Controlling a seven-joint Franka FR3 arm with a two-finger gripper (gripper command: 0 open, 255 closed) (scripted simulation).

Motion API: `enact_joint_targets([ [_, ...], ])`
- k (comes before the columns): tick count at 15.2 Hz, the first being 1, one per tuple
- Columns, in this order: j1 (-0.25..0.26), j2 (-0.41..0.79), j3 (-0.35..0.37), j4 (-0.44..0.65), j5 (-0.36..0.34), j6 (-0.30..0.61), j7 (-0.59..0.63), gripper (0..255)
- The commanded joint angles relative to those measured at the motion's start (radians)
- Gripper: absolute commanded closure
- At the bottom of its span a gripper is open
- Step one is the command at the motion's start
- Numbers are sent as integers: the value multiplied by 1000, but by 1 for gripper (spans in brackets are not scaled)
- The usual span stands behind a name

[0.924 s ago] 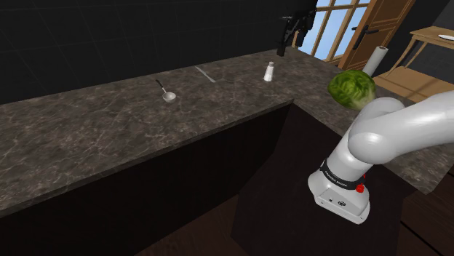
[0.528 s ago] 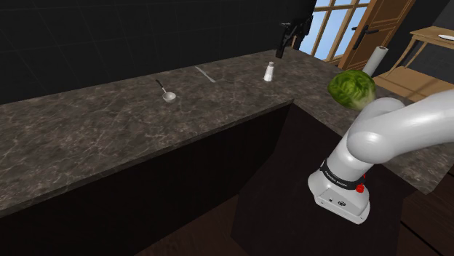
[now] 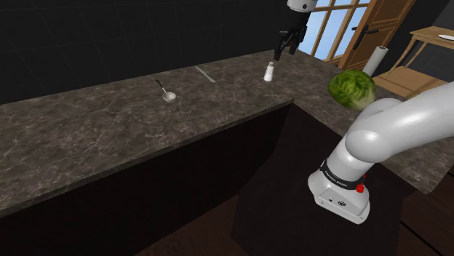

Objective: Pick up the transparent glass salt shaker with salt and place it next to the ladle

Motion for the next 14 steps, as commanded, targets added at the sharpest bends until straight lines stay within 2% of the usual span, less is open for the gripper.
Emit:
enact_joint_targets([
  [1, -9, 51, -43, 8, -3, 59, -38, 0],
  [8, -17, 243, -187, 59, 42, 243, -181, 0],
  [14, -6, 449, -306, 157, 171, 364, -347, 0],
])
